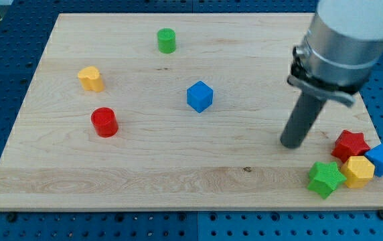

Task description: Move the blue cube towards bottom right

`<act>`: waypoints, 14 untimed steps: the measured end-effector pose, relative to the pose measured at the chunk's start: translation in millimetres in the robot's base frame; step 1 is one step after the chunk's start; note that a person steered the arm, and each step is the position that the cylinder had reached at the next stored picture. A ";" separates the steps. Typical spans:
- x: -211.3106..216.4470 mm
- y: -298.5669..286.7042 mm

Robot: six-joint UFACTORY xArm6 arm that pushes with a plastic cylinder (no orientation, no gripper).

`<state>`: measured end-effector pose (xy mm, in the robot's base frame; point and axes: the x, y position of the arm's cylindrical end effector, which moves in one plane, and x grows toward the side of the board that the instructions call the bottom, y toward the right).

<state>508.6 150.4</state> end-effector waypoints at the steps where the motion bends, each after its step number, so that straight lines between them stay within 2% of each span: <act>1: -59.6 -0.8; 2: -107.5 -3.8; 6: -113.0 -165.5; 7: -113.0 -166.0; 8: -94.7 -165.5; 9: -50.7 -145.2; 10: -30.5 -122.4; 12: -33.6 -67.6; 14: -40.0 -57.7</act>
<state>468.6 92.6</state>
